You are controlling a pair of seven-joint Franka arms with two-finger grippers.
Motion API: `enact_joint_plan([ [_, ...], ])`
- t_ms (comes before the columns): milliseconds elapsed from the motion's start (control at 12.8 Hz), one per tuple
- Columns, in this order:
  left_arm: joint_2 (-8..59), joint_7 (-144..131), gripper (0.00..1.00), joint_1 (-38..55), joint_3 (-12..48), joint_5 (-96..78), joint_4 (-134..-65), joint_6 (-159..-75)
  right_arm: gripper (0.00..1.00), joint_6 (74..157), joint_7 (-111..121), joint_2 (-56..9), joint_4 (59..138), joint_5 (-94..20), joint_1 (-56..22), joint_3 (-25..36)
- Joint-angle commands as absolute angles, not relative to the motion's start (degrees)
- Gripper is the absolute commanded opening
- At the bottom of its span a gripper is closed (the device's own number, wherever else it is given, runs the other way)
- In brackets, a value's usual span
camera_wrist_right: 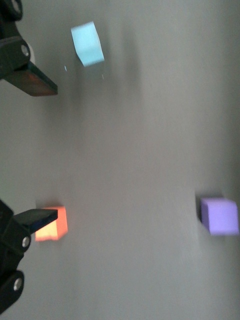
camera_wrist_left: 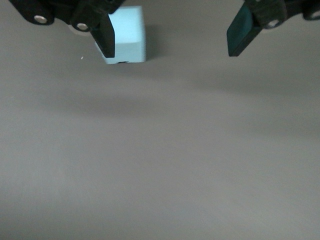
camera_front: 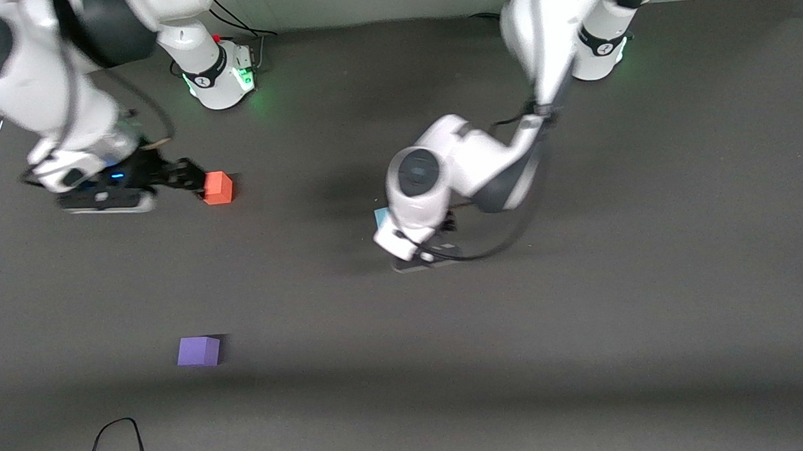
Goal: Place blue block between orange and purple blocks
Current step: 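Set the blue cube down with the left gripper while the right gripper reaches, then grasp the blue cube with the right gripper while the left gripper withdraws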
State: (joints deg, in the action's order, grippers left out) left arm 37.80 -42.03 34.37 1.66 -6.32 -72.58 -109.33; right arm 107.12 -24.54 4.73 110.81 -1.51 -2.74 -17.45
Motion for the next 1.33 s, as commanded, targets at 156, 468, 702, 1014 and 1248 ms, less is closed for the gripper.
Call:
enact_joint_plan([
  [156,28.6,-21.6,1.00,17.2,2.5,-9.3,-75.9,-94.7,1.00,115.9,-44.4,-16.4,99.2,6.2,-2.8,-35.6],
  [468,18.2,-9.6,1.00,8.5,2.0,0.8,-84.3,-91.5,1.00,124.3,-61.4,-31.2,99.4,27.2,-5.0,-41.9],
  [702,11.9,-4.8,1.00,5.3,2.0,2.3,-88.6,-90.9,1.00,130.6,-70.7,-39.2,99.5,36.2,-7.5,-41.9],
  [1014,5.6,-1.7,1.00,3.1,1.8,2.4,-90.3,-90.3,1.00,134.3,-81.8,-45.8,101.3,48.8,-9.7,-41.9],
  [1248,2.6,3.2,1.00,1.4,1.3,2.3,-90.0,-88.1,0.83,135.4,-85.0,-46.1,104.7,53.3,-9.6,-41.8],
])
